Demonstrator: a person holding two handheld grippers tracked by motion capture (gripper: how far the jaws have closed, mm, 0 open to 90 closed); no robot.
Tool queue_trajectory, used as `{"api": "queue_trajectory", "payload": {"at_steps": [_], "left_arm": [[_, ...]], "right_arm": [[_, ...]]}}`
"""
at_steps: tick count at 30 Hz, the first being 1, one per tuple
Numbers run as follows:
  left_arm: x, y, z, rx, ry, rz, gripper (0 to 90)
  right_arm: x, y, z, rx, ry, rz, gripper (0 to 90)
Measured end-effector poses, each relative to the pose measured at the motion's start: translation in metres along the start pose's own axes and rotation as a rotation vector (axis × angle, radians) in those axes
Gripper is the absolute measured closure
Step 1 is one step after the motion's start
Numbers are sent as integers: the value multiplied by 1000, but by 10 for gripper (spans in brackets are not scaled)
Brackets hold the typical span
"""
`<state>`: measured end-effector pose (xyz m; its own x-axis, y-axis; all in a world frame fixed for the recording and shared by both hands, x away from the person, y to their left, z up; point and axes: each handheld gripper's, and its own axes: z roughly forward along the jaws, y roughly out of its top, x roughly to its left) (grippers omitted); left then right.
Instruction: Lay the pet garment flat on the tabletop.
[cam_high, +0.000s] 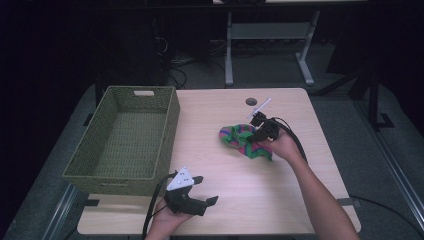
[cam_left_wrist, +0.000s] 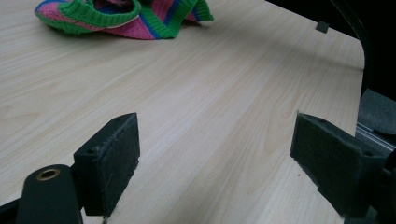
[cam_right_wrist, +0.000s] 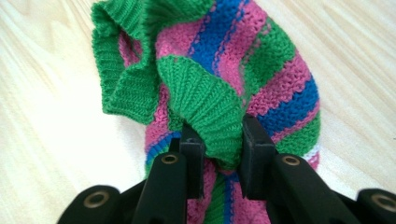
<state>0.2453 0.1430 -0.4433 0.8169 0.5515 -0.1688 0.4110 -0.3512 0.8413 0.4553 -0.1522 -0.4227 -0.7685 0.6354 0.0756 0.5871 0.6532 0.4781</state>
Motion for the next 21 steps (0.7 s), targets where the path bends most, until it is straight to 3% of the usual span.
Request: {"api": "queue_trajectory", "payload": {"at_steps": [15, 21], "left_arm": [[0, 0, -4, -32, -4, -18, 154], [0, 1, -5, -53, 6, -26, 154]], "right_arm": [[3, -1, -42, -120, 49, 55, 745], [7, -3, -58, -148, 52, 49, 746]]}}
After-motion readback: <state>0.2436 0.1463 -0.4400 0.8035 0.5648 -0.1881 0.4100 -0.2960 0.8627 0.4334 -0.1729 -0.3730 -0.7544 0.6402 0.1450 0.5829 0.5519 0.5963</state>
